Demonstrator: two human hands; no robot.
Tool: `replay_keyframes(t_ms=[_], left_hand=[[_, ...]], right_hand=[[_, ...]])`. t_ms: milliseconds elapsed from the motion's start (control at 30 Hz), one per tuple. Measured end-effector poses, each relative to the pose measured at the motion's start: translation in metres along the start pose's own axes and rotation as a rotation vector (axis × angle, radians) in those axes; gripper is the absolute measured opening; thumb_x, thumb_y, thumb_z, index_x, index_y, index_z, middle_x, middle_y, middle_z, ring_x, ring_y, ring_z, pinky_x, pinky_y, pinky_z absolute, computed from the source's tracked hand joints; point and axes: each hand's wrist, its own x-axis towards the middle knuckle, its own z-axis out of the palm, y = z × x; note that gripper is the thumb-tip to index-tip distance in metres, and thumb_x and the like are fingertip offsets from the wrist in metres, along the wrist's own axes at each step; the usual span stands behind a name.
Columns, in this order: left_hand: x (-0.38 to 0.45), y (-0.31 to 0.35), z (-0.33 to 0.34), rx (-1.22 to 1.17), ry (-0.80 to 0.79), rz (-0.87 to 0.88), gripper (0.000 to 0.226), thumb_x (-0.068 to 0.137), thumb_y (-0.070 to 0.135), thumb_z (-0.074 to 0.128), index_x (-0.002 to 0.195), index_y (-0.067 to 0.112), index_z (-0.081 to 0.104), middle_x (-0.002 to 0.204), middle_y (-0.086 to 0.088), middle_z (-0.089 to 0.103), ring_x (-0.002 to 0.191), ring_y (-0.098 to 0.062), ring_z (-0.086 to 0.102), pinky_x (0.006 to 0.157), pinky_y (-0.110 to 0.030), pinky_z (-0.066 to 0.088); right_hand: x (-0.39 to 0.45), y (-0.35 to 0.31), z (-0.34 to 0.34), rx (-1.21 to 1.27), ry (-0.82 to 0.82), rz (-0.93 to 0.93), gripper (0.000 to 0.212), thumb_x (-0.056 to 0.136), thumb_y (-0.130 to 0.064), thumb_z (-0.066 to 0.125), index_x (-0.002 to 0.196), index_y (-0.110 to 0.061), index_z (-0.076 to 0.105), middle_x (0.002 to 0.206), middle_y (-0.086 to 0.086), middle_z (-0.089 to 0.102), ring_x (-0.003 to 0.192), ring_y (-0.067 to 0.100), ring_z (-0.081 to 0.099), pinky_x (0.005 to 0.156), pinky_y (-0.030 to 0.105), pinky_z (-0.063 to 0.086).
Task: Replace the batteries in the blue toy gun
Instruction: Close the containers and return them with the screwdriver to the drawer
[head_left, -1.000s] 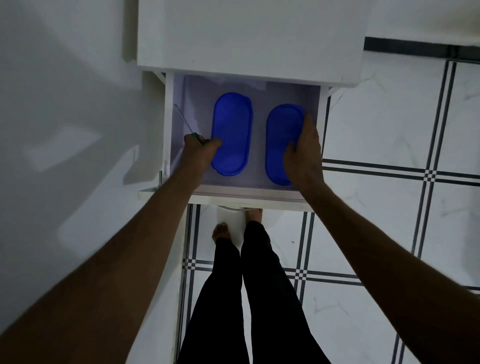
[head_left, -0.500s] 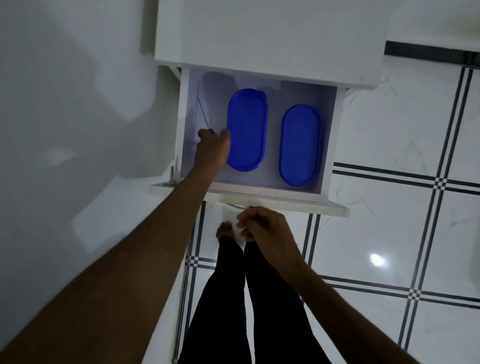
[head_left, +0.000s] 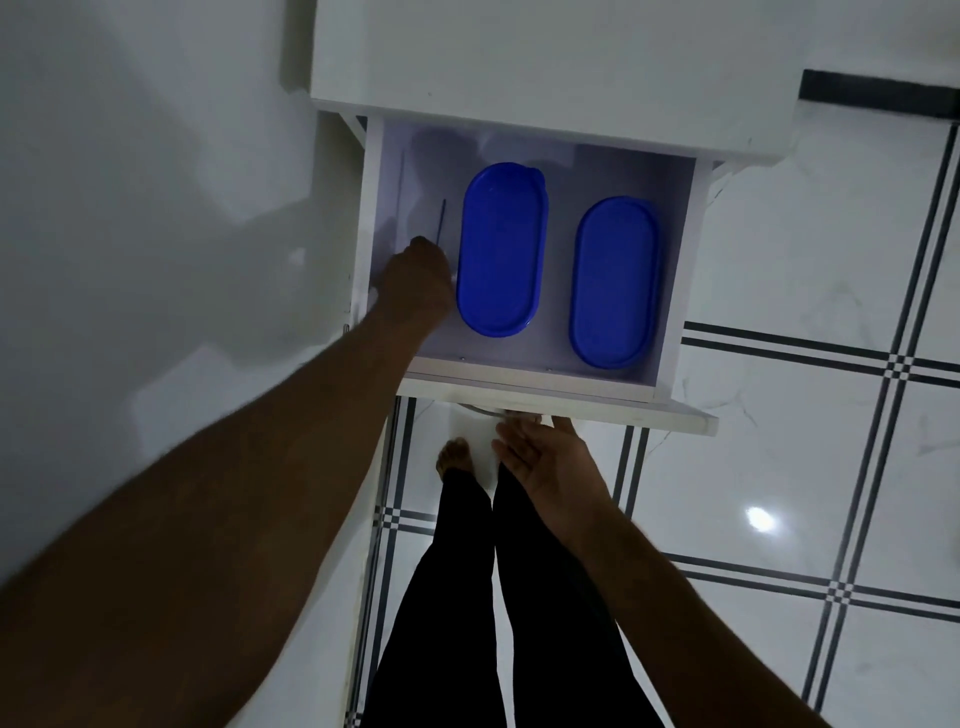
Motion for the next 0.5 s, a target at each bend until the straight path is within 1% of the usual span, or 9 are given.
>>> replay_keyframes(t_ms=[67,167,200,233,300,333,400,467,500], left_hand=[[-0.002,0.001,-0.001,0.04,0.024,0.025,0.03,0.095,0.011,0.054,0.121,-0.004,0.05,0.113,-0.017,0.063,0.104,-0.031,0.062,0.083,-0.035,0.048],[-0.009,0.0,-0.012,0.05,0.011,0.014,0.031,0.093,0.006,0.056,0.121,-0.006,0.051,0.118,-0.02,0.061,0.108,-0.033,0.06,0.087,-0.036,0.048],[-0.015,0.0,-0.019,0.032,0.002,0.011,0.029,0.093,0.006,0.057,0.119,-0.006,0.053,0.117,-0.021,0.061,0.107,-0.032,0.06,0.085,-0.034,0.047],[-0.021,-0.002,-0.026,0.016,0.012,0.022,0.024,0.092,0.007,0.058,0.114,-0.005,0.056,0.111,-0.021,0.063,0.1,-0.031,0.062,0.079,-0.032,0.046],[-0.04,-0.007,-0.04,-0.045,0.081,0.056,0.014,0.093,0.015,0.058,0.097,0.001,0.059,0.09,-0.015,0.065,0.076,-0.024,0.062,0.065,-0.028,0.046],[-0.052,-0.01,-0.045,-0.102,0.106,0.066,0.016,0.094,0.019,0.058,0.091,0.003,0.057,0.081,-0.011,0.065,0.066,-0.02,0.063,0.06,-0.027,0.05],[-0.079,-0.014,-0.05,-0.394,0.044,0.039,0.012,0.095,0.021,0.056,0.091,0.009,0.057,0.076,-0.006,0.069,0.059,-0.018,0.068,0.058,-0.028,0.057],[-0.107,-0.014,-0.049,-0.756,-0.134,-0.04,0.011,0.095,0.016,0.053,0.094,0.008,0.06,0.079,-0.008,0.073,0.056,-0.016,0.069,0.054,-0.024,0.057],[-0.118,-0.014,-0.045,-0.87,-0.234,-0.094,0.015,0.095,0.015,0.052,0.095,0.004,0.062,0.08,-0.01,0.074,0.056,-0.015,0.068,0.054,-0.024,0.058]], right_hand=[[-0.001,-0.004,0.002,0.031,-0.027,-0.012,0.013,0.094,0.007,0.046,0.097,-0.001,0.056,0.115,0.024,0.059,0.11,0.034,0.061,0.098,0.043,0.05],[0.001,-0.006,0.003,0.041,-0.043,-0.031,0.016,0.091,0.01,0.045,0.092,0.001,0.059,0.101,0.022,0.062,0.104,0.034,0.061,0.1,0.044,0.049],[0.003,-0.006,0.003,0.043,-0.045,-0.035,0.017,0.091,0.011,0.045,0.093,0.002,0.059,0.1,0.022,0.062,0.104,0.034,0.06,0.101,0.044,0.049],[0.003,-0.006,0.003,0.044,-0.047,-0.04,0.017,0.09,0.012,0.045,0.092,0.003,0.06,0.099,0.021,0.062,0.106,0.035,0.059,0.102,0.045,0.048],[0.005,-0.007,0.003,0.031,-0.055,-0.048,0.018,0.089,0.013,0.046,0.088,0.003,0.06,0.097,0.021,0.061,0.107,0.034,0.058,0.103,0.044,0.047],[0.006,-0.008,0.005,0.025,-0.06,-0.05,0.018,0.089,0.014,0.045,0.086,0.002,0.06,0.096,0.02,0.06,0.106,0.033,0.058,0.102,0.043,0.048],[0.01,-0.012,0.01,0.033,-0.069,-0.066,0.021,0.088,0.016,0.045,0.083,0.0,0.057,0.094,0.019,0.059,0.102,0.032,0.06,0.097,0.041,0.051],[0.016,-0.017,0.016,0.071,-0.073,-0.084,0.024,0.087,0.018,0.044,0.081,-0.004,0.053,0.094,0.018,0.058,0.101,0.032,0.061,0.09,0.04,0.053],[0.021,-0.021,0.018,0.088,-0.076,-0.09,0.025,0.086,0.018,0.044,0.081,-0.005,0.052,0.097,0.017,0.058,0.102,0.033,0.06,0.089,0.04,0.053]])
